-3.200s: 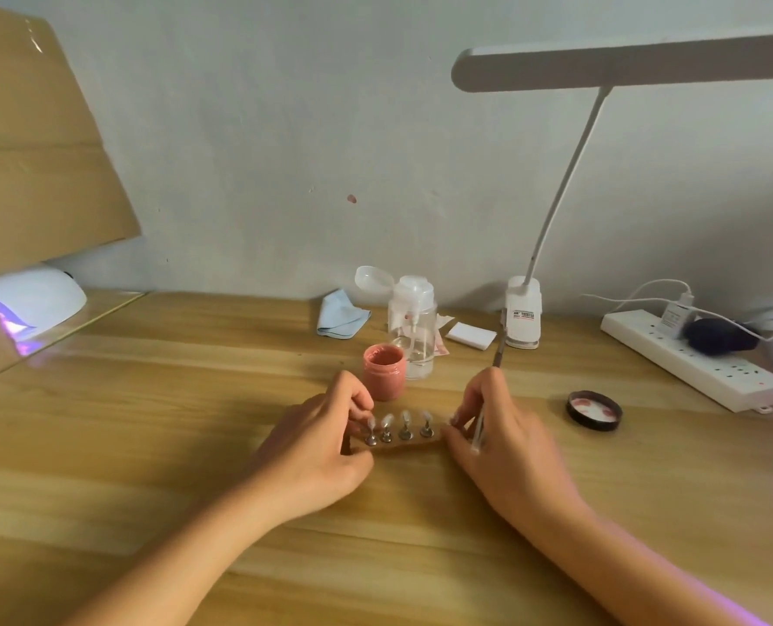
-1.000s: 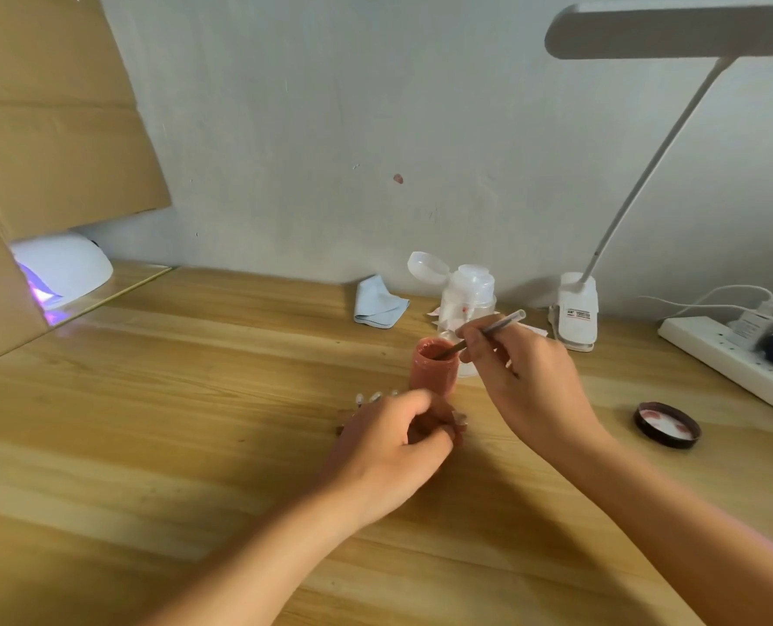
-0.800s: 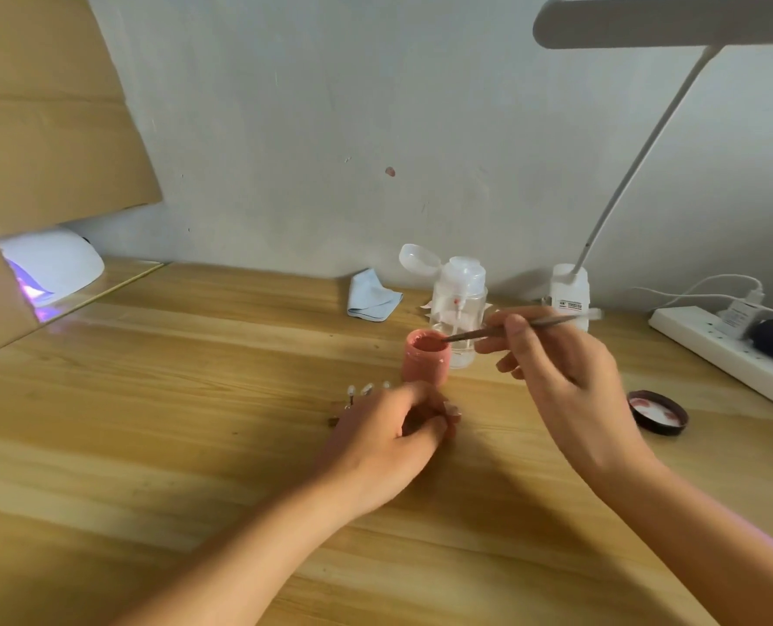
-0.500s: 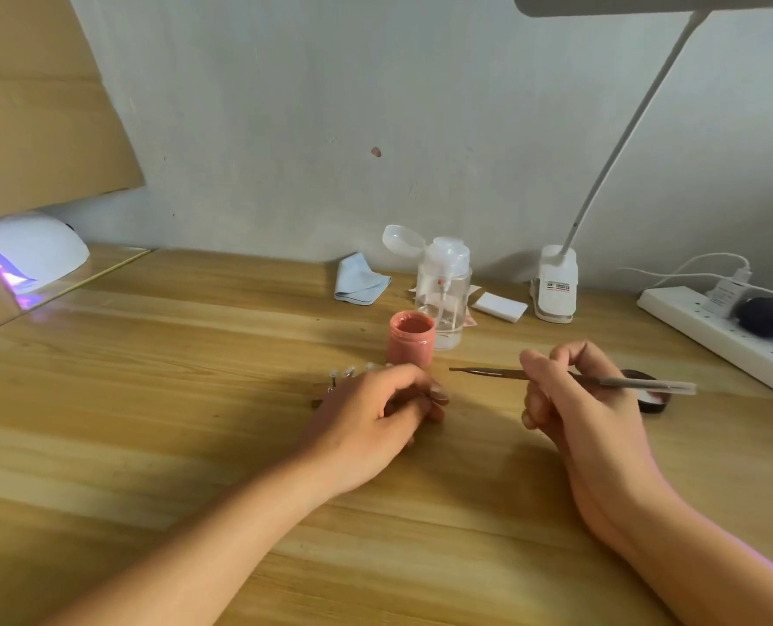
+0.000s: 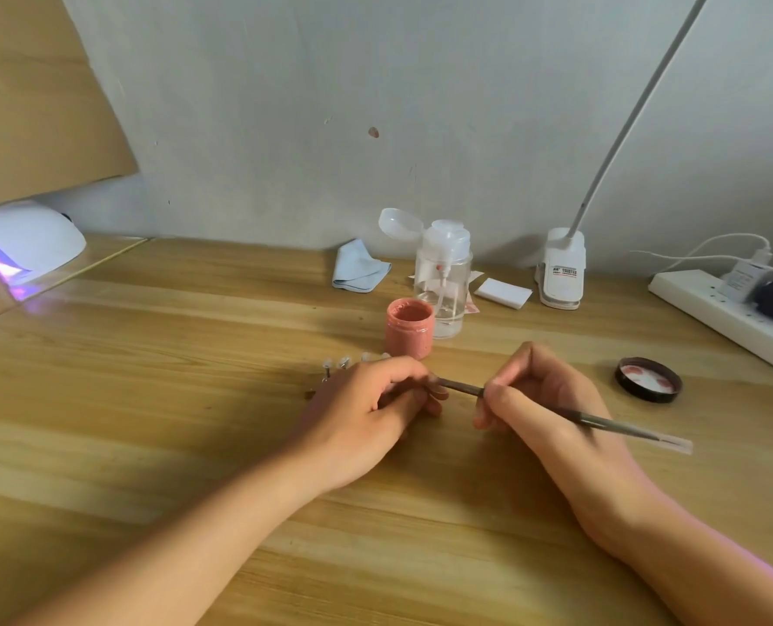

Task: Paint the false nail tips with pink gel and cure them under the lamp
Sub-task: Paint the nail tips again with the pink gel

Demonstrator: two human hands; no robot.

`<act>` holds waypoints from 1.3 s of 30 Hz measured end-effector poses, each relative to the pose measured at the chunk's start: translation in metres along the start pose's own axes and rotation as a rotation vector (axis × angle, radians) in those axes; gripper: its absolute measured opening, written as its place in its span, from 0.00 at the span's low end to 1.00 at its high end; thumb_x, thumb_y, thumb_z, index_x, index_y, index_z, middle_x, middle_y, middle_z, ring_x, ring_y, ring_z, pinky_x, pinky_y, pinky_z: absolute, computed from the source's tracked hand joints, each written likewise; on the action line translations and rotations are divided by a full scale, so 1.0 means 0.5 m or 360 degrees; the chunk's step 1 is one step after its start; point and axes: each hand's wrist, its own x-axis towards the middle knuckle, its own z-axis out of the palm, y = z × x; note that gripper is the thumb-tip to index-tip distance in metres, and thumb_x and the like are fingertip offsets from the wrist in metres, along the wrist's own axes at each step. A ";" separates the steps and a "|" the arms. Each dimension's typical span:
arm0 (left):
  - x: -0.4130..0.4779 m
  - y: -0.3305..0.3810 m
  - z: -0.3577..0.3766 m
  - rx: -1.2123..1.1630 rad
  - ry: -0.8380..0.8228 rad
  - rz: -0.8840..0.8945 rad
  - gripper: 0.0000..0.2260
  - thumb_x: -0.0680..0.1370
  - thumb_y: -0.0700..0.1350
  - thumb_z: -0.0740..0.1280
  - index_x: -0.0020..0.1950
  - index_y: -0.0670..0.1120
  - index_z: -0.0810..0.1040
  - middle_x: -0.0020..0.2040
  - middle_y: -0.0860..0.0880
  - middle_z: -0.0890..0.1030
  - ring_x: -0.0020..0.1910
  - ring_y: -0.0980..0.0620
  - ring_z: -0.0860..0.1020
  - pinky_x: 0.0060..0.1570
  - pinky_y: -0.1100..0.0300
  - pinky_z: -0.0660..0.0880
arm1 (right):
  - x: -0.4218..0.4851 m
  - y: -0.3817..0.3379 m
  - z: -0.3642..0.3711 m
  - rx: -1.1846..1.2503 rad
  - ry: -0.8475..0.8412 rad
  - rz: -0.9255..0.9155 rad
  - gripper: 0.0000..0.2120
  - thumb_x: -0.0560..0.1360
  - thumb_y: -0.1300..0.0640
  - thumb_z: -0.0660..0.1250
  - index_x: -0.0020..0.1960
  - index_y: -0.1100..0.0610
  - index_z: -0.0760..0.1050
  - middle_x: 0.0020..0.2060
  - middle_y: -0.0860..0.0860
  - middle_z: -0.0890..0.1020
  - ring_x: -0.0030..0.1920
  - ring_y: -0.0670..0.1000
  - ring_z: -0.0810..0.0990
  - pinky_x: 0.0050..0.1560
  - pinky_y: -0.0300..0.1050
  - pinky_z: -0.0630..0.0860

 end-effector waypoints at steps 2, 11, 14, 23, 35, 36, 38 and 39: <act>-0.001 0.001 0.000 -0.0003 -0.0001 0.0002 0.12 0.82 0.43 0.64 0.48 0.60 0.80 0.45 0.60 0.85 0.48 0.60 0.82 0.45 0.58 0.73 | 0.002 -0.002 -0.002 -0.0031 0.0092 0.0016 0.06 0.67 0.57 0.66 0.39 0.60 0.71 0.29 0.53 0.78 0.33 0.47 0.74 0.36 0.40 0.69; -0.004 0.005 0.000 -0.0009 0.0035 -0.0009 0.13 0.82 0.43 0.64 0.47 0.61 0.80 0.46 0.61 0.85 0.49 0.60 0.82 0.47 0.57 0.76 | 0.001 0.002 -0.002 -0.0032 0.0179 -0.0010 0.09 0.67 0.58 0.65 0.40 0.63 0.69 0.30 0.55 0.72 0.34 0.51 0.69 0.39 0.48 0.66; -0.004 0.006 0.000 -0.0016 0.0049 -0.0023 0.12 0.81 0.42 0.64 0.46 0.59 0.81 0.46 0.62 0.85 0.49 0.61 0.81 0.48 0.59 0.74 | 0.001 0.003 -0.007 0.0061 0.0273 -0.0140 0.07 0.76 0.63 0.69 0.42 0.60 0.71 0.30 0.54 0.76 0.35 0.49 0.73 0.41 0.47 0.69; -0.007 0.009 0.002 0.0128 0.0104 0.0051 0.09 0.78 0.46 0.69 0.44 0.62 0.81 0.44 0.68 0.82 0.40 0.70 0.77 0.41 0.76 0.69 | 0.099 -0.043 0.015 -0.0317 0.0306 -0.0100 0.07 0.73 0.61 0.64 0.45 0.54 0.81 0.37 0.48 0.86 0.32 0.39 0.77 0.34 0.40 0.74; -0.010 0.014 0.001 -0.0010 0.0128 0.0071 0.08 0.71 0.52 0.64 0.49 0.60 0.76 0.45 0.60 0.84 0.47 0.60 0.81 0.54 0.52 0.77 | 0.193 -0.044 0.048 -0.0769 0.0196 0.0193 0.04 0.74 0.55 0.68 0.41 0.54 0.77 0.32 0.47 0.85 0.32 0.47 0.75 0.33 0.43 0.74; -0.010 0.014 0.000 -0.0006 0.0138 0.0076 0.07 0.72 0.52 0.64 0.49 0.60 0.76 0.45 0.61 0.84 0.46 0.61 0.81 0.53 0.54 0.77 | 0.183 -0.048 0.044 -0.0693 0.0223 0.0161 0.04 0.75 0.56 0.66 0.43 0.55 0.76 0.33 0.48 0.85 0.34 0.47 0.76 0.35 0.46 0.74; -0.008 0.012 -0.001 -0.0009 0.0158 0.0080 0.06 0.73 0.50 0.64 0.47 0.59 0.77 0.45 0.61 0.84 0.44 0.63 0.80 0.49 0.59 0.76 | 0.149 -0.057 0.032 -0.0384 0.0286 0.0074 0.05 0.79 0.58 0.60 0.47 0.57 0.72 0.36 0.52 0.85 0.36 0.49 0.80 0.36 0.48 0.76; -0.007 0.011 -0.001 -0.0017 0.0163 0.0082 0.05 0.74 0.49 0.65 0.47 0.59 0.77 0.45 0.61 0.84 0.44 0.63 0.80 0.48 0.60 0.75 | 0.124 -0.058 0.025 -0.0192 0.0290 0.0050 0.05 0.80 0.59 0.58 0.48 0.58 0.71 0.38 0.54 0.86 0.37 0.51 0.81 0.38 0.48 0.78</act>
